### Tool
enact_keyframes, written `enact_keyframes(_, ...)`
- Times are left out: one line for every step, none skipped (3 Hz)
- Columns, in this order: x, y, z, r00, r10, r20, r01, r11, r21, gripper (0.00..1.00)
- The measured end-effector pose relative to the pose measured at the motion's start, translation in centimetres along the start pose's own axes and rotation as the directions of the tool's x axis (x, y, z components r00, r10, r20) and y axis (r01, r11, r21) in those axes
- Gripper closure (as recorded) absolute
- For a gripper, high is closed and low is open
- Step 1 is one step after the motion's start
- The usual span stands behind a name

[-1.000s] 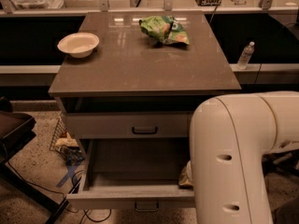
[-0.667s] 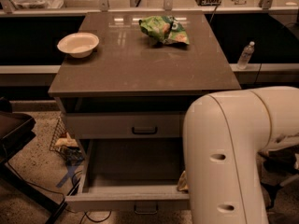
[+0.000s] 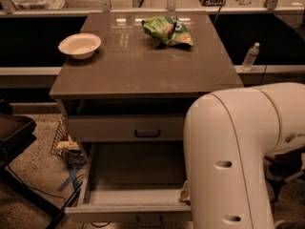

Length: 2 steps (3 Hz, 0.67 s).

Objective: Open middle drawer

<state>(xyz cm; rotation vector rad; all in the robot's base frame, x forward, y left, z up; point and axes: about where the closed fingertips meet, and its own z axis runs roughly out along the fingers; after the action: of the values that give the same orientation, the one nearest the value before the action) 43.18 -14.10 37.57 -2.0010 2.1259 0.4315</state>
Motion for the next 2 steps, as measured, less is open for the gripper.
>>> enact_keyframes(-0.6,1.4,-0.4,1.000,0.005,-0.013,-0.005,0.9999,-0.010,1.00)
enact_keyframes(-1.6,5.6,-1.7,0.998,0.025,-0.052,-0.027,0.9986,-0.046,1.00)
